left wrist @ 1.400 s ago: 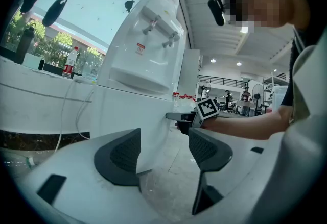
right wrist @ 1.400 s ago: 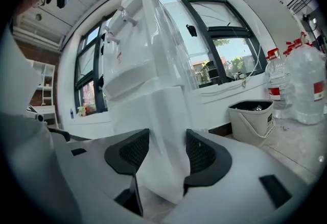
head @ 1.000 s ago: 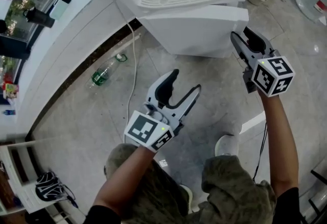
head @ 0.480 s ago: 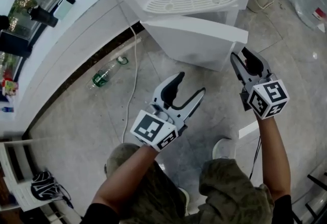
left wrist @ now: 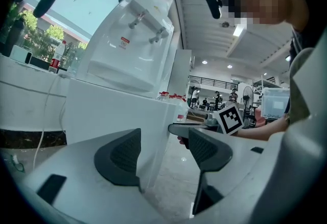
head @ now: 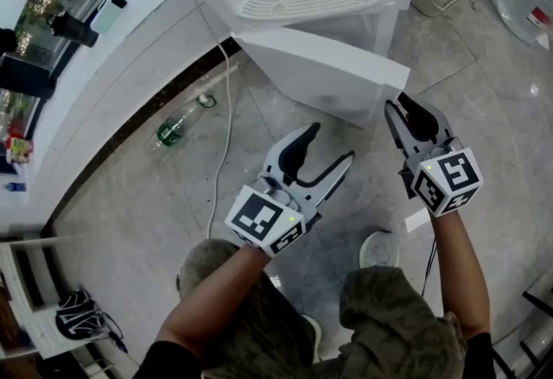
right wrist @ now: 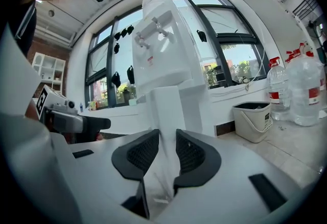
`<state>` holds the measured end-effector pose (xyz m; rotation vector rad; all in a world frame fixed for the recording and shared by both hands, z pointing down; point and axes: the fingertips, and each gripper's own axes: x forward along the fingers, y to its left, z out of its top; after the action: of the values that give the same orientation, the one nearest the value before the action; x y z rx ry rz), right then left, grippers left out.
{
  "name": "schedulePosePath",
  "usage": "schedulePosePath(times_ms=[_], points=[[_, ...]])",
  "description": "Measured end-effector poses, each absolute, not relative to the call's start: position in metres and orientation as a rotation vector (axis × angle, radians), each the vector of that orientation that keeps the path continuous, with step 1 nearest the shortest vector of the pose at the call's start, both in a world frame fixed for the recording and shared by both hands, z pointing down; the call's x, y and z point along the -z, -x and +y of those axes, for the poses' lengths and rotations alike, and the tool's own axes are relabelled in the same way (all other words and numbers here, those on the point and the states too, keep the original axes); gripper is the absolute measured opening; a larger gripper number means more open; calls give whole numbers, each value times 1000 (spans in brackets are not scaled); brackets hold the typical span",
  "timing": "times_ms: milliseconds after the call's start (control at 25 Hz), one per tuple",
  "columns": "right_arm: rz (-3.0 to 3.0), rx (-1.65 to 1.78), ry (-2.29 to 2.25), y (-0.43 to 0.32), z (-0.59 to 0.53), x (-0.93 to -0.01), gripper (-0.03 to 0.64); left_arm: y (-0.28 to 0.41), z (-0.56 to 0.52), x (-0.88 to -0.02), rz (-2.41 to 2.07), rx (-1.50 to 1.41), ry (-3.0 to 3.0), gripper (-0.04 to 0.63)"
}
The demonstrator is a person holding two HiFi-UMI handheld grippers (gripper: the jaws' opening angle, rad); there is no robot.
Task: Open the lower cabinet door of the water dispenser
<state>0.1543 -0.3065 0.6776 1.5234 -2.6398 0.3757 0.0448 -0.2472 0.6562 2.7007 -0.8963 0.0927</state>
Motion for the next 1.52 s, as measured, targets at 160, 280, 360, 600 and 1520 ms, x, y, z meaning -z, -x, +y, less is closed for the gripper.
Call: schedulePosePath(times_ms=[160, 280, 360, 600, 1520], points=[[-2670, -374, -1495, -145, -292, -677, 95, -54, -240, -650, -852, -75, -2713, 268], [-2690, -370, -1478, -139, -283, -677, 93, -59, -237, -644, -830, -58, -2725, 268], [-2696, -375, -1461, -135, -278, -678, 92, -61, -235, -643, -823, -54, -2729, 268], [-2708, -385, -1413, -122, -262, -679, 87, -69, -224, -644, -799, -69, -2732, 268], [-2825, -299, -1148, -61, -211, -678, 46, -53, -205, -629, -963, -97, -2649, 268]])
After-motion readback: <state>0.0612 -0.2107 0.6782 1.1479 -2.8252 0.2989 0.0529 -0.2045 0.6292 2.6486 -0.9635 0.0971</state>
